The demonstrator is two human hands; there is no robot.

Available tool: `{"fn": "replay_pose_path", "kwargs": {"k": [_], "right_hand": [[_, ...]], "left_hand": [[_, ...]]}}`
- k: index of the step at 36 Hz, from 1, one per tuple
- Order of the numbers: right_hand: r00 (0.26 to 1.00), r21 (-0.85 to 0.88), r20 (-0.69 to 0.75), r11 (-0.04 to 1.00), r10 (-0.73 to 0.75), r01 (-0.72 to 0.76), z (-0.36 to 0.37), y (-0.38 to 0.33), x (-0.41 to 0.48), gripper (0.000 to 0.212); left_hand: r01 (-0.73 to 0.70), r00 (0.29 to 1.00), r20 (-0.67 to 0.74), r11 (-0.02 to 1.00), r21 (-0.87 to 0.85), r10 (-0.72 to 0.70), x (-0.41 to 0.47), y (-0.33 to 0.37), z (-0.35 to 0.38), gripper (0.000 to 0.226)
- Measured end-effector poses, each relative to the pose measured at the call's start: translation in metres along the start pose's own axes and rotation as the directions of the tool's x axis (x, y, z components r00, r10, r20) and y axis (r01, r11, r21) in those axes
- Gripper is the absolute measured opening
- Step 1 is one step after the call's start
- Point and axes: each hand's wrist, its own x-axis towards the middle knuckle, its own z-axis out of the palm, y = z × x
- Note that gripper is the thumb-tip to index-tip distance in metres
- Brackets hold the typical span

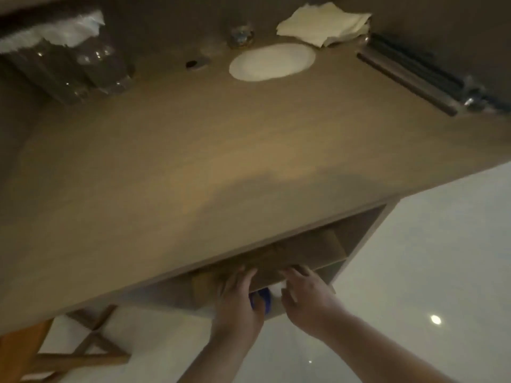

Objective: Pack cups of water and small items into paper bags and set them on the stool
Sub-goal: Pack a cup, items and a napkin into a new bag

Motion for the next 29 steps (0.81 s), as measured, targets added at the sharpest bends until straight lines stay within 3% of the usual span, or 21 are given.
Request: {"fn": "replay_pose_path", "kwargs": {"k": [3,6,13,25,29], "right_hand": [[0.998,0.047,-0.063,0.999,0.015,-0.012,0.011,0.011,0.022,0.049],[0.991,0.163,-0.106,0.985,0.077,-0.06,0.023,0.017,0.041,0.054],[0.98,0.327,-0.134,0.94,0.145,-0.094,0.028,0.023,0.074,0.058],[0.939,0.264,-0.272,0.955,0.21,-0.138,0.044,0.004,0.068,0.048],[0.843,0.035,-0.538,0.999,-0.005,0.028,0.058,-0.009,0.065,0.034]], "left_hand": [[-0.022,0.981,-0.188,0.985,0.173,0.055,0.027,-0.012,0.017,0.067],[0.008,0.98,-0.196,0.967,0.255,0.043,0.045,-0.031,0.042,0.072],[-0.019,0.953,-0.279,0.939,0.344,0.122,0.044,-0.049,0.073,0.051],[-0.025,0.935,-0.331,0.952,0.307,0.131,0.039,-0.051,0.081,0.043],[-0.045,0.923,-0.357,0.964,0.264,0.14,0.038,-0.048,0.086,0.04]]}}
